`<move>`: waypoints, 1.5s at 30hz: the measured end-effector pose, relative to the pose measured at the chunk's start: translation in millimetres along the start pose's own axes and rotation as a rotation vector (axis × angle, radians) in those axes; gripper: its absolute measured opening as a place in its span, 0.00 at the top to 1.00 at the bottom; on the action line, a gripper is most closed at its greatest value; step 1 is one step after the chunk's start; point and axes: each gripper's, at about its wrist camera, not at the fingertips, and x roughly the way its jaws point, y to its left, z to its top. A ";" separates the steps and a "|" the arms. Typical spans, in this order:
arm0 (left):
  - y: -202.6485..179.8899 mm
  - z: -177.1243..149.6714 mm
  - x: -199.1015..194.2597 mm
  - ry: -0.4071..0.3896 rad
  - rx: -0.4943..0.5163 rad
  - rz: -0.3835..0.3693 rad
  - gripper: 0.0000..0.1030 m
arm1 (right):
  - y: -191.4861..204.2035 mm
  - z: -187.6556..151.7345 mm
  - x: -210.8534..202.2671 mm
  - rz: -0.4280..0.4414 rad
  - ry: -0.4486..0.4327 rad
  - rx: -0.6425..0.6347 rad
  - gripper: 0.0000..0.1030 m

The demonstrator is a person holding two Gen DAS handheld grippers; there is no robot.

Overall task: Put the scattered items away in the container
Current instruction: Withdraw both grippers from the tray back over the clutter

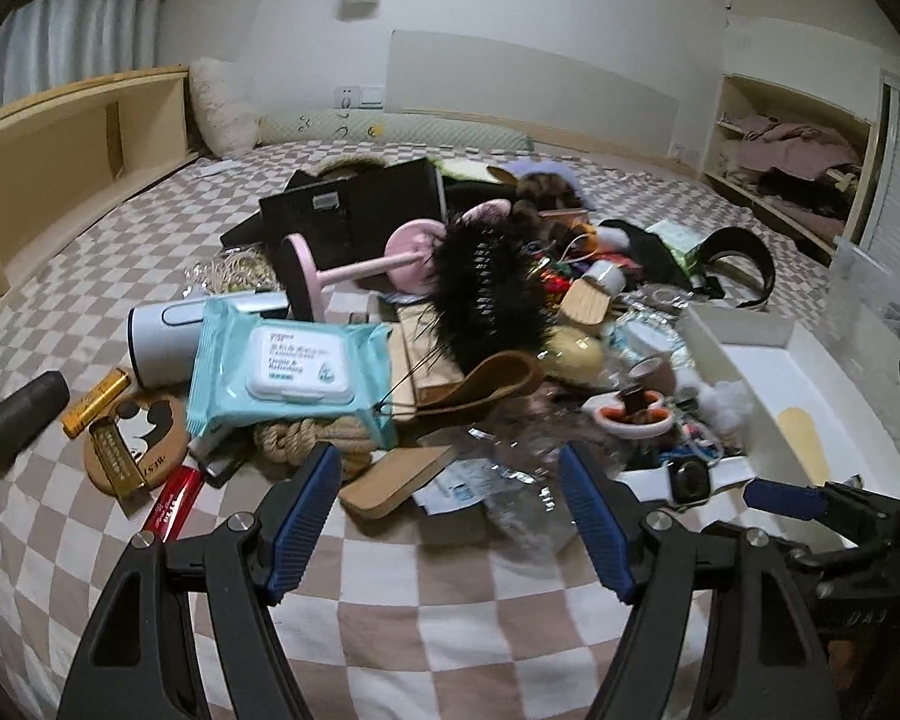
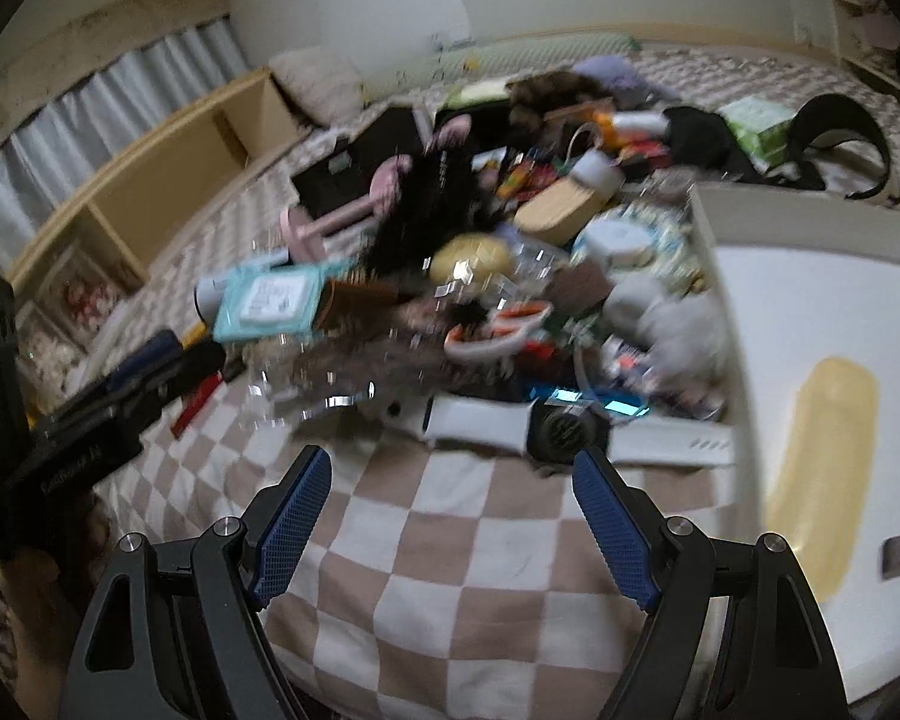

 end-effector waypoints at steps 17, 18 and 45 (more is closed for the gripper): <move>16.3 -22.2 9.6 0.027 -0.031 0.028 0.27 | -8.6 15.6 45.5 -0.097 0.075 -0.144 0.19; 15.1 -22.1 9.4 0.025 -0.024 0.032 0.27 | -11.7 16.1 47.0 -0.085 0.089 -0.132 0.19; 12.9 -23.8 15.9 0.049 -0.025 0.018 0.27 | -19.2 22.5 42.8 -0.061 0.151 -0.207 0.19</move>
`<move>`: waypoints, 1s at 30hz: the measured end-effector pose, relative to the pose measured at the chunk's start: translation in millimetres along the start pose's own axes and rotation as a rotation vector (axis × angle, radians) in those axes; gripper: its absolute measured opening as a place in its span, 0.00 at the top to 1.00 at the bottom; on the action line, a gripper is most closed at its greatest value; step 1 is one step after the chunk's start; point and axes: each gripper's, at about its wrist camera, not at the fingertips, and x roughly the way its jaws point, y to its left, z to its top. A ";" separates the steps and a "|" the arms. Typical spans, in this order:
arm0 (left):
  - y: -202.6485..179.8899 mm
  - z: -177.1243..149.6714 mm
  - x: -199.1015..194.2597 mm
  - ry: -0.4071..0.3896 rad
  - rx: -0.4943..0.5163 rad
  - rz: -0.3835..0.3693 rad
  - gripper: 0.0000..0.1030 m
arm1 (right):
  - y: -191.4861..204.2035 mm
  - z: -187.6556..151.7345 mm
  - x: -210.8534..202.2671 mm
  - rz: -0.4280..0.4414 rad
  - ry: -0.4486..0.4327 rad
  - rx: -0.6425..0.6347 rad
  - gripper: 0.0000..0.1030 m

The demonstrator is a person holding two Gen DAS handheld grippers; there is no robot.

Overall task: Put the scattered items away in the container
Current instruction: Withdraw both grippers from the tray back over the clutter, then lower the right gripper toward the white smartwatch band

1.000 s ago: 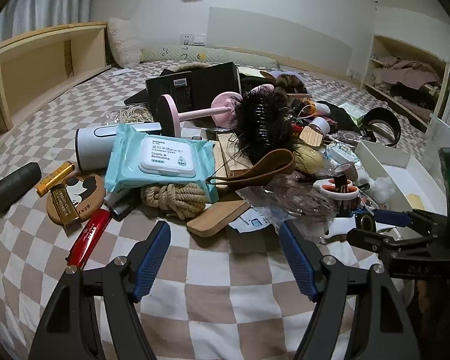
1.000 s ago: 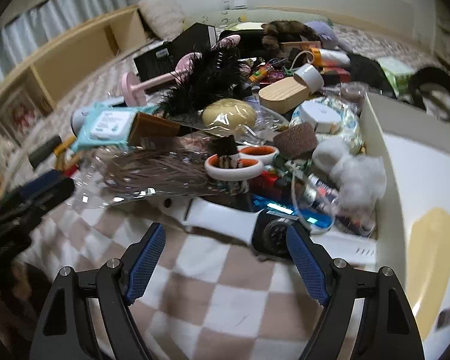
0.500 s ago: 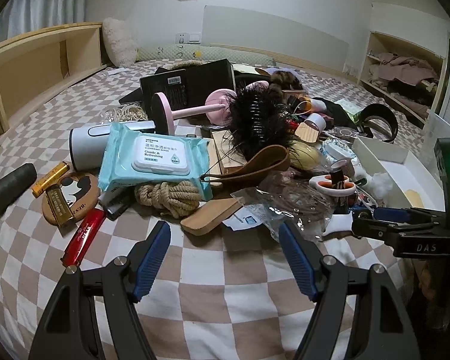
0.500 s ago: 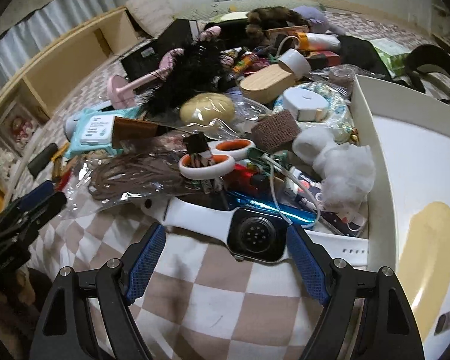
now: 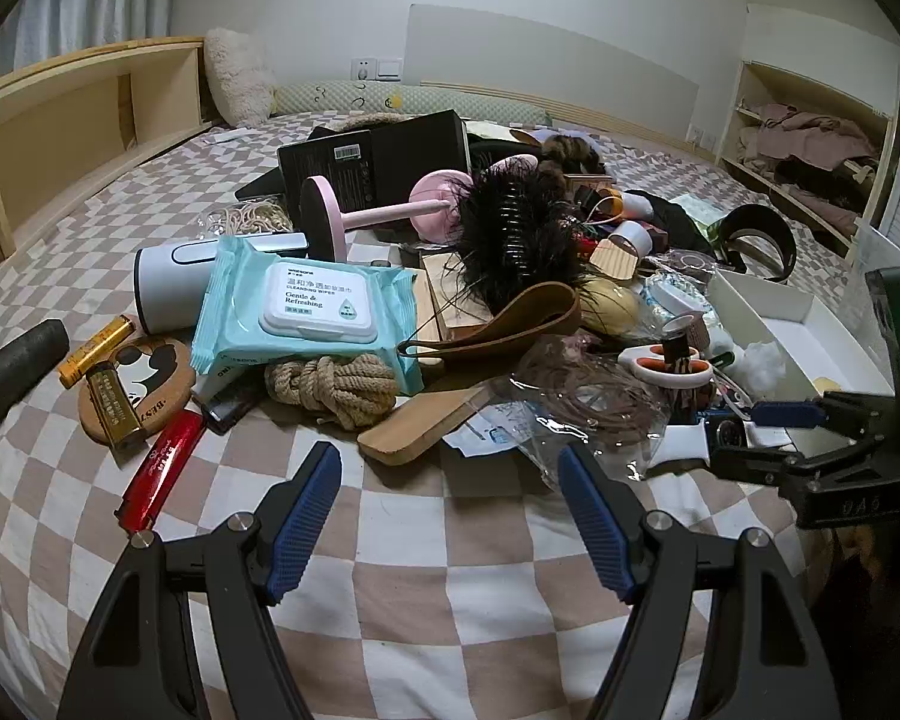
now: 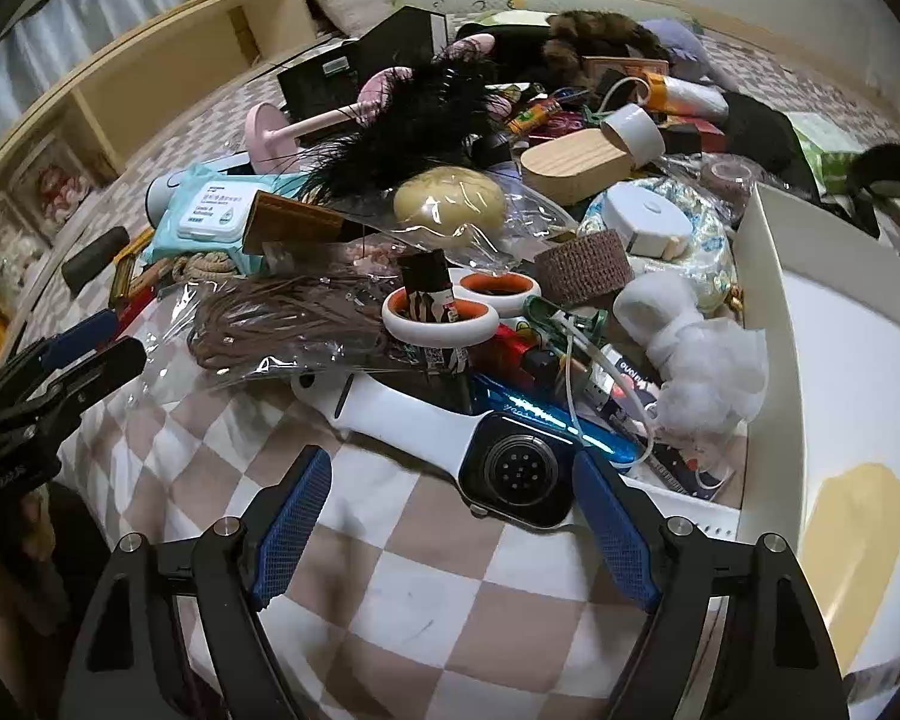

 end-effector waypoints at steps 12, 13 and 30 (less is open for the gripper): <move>-1.8 -0.4 0.9 0.005 0.006 -0.007 0.27 | -8.5 7.2 22.0 -0.053 0.073 -0.070 0.19; -1.9 -0.3 1.0 0.005 0.006 -0.008 0.27 | -9.8 7.6 23.4 -0.050 0.077 -0.065 0.19; -6.9 -2.7 -1.7 0.005 0.005 -0.009 0.27 | 21.0 -12.4 18.7 0.102 0.143 -0.010 0.10</move>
